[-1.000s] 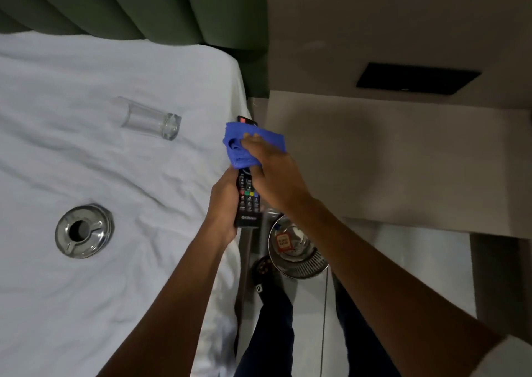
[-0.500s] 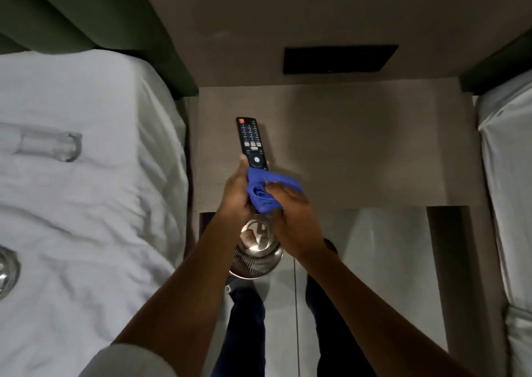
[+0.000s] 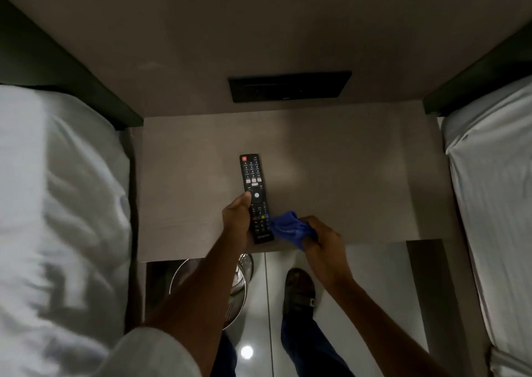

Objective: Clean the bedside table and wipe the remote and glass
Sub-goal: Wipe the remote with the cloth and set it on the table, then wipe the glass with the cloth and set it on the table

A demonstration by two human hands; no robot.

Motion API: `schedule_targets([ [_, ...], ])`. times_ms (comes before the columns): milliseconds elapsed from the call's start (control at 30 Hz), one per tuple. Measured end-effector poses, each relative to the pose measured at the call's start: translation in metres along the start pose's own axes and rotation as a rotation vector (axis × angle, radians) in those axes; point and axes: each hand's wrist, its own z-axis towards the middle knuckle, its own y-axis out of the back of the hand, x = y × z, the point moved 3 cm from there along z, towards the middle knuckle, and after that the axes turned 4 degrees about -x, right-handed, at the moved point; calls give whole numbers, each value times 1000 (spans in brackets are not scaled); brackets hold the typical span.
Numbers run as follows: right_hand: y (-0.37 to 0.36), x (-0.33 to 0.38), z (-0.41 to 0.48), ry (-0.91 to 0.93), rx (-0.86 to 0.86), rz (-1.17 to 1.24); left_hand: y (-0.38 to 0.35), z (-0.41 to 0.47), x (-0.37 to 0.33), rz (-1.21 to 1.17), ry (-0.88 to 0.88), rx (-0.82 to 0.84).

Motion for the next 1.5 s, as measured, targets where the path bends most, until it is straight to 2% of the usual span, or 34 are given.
schedule_targets([
  [133,9,-9,10,-27,8,6,-3,16,-2,14,-36,-41],
  [267,4,-8,16,-25,20,-3,4,25,-8,77,-61,-178],
  [467,-15,12,13,27,31,-23,24,16,-14,80,-135,-128],
  [533,-22,22,9,52,31,-32,44,8,-23,151,-269,-183],
  [600,-43,46,-3,89,45,-30,86,-8,-42,290,-503,-227],
  [667,-48,53,-3,96,15,-14,97,-19,-57,503,-726,-239],
  [733,-68,81,-13,188,5,-5,134,-34,-78,639,-911,-270],
  [867,-132,152,-39,405,59,-7,248,-61,-132,798,-1285,-482],
  [933,-160,178,-46,466,33,-25,304,-63,-152,893,-1358,-588],
  [1033,-199,212,-67,550,-14,-38,385,-53,-182,1171,-1286,-682],
  [1200,-247,239,-90,677,39,-40,476,-6,-223,1647,-855,-586],
  [1233,-253,240,-92,682,70,-51,485,2,-228,1670,-821,-556],
  [1367,-263,243,-101,633,131,-43,492,8,-234,1562,-899,-534],
  [1433,-268,248,-104,668,109,-116,494,0,-226,1440,-900,-494],
  [1500,-276,257,-106,759,62,-267,491,-13,-213,1290,-897,-383],
])
